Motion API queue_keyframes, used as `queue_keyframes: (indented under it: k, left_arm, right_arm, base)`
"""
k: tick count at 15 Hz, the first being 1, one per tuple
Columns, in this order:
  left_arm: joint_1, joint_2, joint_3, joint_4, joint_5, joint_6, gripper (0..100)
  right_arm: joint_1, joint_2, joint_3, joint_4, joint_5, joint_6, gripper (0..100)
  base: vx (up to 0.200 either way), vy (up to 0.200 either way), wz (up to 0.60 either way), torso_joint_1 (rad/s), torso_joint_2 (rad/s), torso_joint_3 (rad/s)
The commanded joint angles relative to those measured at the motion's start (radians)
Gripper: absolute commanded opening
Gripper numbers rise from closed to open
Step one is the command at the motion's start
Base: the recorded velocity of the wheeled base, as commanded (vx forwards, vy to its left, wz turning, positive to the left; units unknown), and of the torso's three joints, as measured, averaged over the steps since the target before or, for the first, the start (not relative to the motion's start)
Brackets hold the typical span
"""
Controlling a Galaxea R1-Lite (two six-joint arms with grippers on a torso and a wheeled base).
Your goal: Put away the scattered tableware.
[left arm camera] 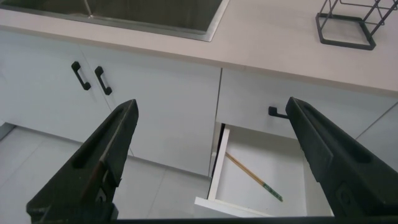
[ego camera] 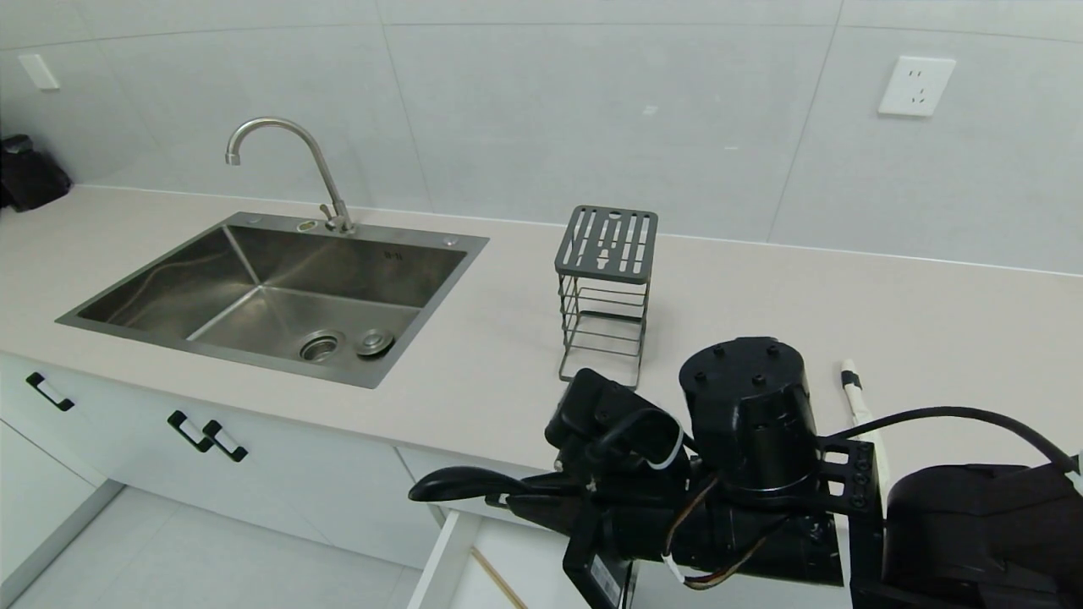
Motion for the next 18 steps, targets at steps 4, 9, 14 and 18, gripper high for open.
queue_keyframes:
  k: [4,9,14,18]
  left_arm:
    - [0.000,0.000,0.000,0.000,0.000,0.000,100]
    - [0.001,0.000,0.000,0.000,0.000,0.000,100]
    - [0.000,0.000,0.000,0.000,0.000,0.000,100]
    - [0.000,0.000,0.000,0.000,0.000,-0.002,100]
  right_arm:
    - [0.007,0.001,-0.066,0.068,-0.005,0.000,0]
    - [0.009,-0.005,-0.066,0.071,-0.019,-0.003,0]
    - [0.024,-0.023,-0.058,0.072,-0.034,-0.003,0]
    - [0.039,-0.033,-0.058,0.072,-0.049,-0.003,0]
  base:
    - [0.000,0.000,0.00,-0.174,0.35,0.174]
    - [0.000,0.000,0.00,-0.267,0.53,0.255]
    - [0.000,0.000,0.00,-0.271,0.54,0.258]
    - [0.000,0.000,0.00,-0.266,0.51,0.246]
